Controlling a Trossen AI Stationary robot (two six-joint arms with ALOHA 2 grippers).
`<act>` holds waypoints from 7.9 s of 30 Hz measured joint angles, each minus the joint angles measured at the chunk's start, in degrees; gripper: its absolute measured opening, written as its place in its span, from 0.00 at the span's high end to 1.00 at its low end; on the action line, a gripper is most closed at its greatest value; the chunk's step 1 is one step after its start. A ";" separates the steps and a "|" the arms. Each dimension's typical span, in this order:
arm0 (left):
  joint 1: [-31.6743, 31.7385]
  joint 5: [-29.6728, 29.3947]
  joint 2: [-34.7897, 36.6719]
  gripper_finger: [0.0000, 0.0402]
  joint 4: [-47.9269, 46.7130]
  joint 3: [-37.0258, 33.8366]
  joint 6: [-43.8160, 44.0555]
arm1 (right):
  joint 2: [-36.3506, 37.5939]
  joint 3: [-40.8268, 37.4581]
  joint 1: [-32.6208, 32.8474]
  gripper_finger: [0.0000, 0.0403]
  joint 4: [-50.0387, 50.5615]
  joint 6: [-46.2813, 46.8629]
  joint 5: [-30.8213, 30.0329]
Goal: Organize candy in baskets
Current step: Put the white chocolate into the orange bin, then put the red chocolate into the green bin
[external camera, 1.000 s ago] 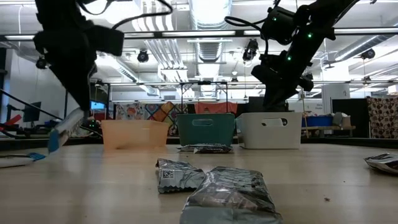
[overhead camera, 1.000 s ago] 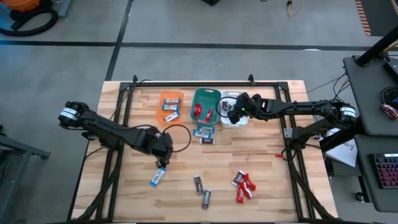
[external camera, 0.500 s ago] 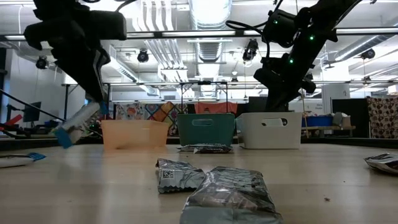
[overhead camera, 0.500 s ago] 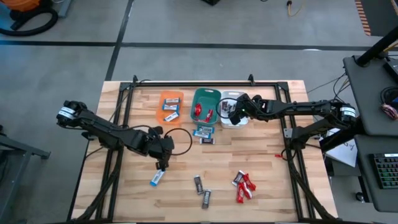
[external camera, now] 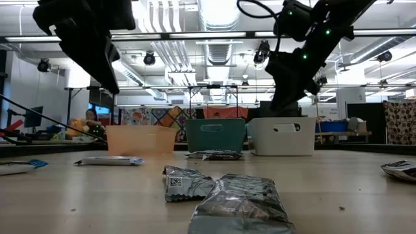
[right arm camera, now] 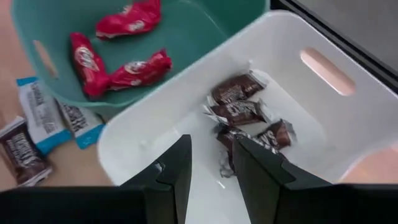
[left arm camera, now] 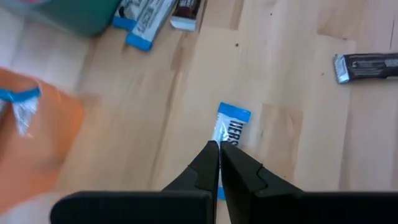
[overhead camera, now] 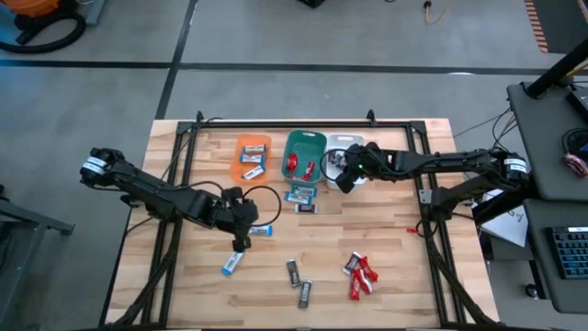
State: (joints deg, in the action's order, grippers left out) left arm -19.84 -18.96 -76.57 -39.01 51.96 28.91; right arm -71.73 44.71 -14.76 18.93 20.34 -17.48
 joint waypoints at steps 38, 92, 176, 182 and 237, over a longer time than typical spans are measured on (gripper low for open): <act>-0.59 1.89 -4.89 0.55 54.21 -33.21 -11.83 | 0.14 0.11 0.66 0.73 -1.28 -0.83 3.10; 8.62 -26.04 13.64 0.83 55.42 -33.87 -4.04 | 0.14 0.11 0.66 0.73 -1.56 -0.44 3.02; 20.26 -13.31 10.24 0.59 39.51 -16.71 -20.97 | 1.80 1.07 33.94 0.75 21.98 61.82 35.43; 20.31 -13.51 10.24 0.59 39.87 -16.71 -21.59 | -1.74 2.02 38.84 0.77 21.92 68.40 33.99; 20.31 -13.53 5.20 0.59 40.35 -16.71 -20.94 | -7.17 13.14 31.83 0.97 28.97 39.78 12.30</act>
State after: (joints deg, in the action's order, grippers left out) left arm 0.47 -32.49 -71.37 1.34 35.24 7.97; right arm -78.90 57.84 17.07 47.90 60.11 -5.17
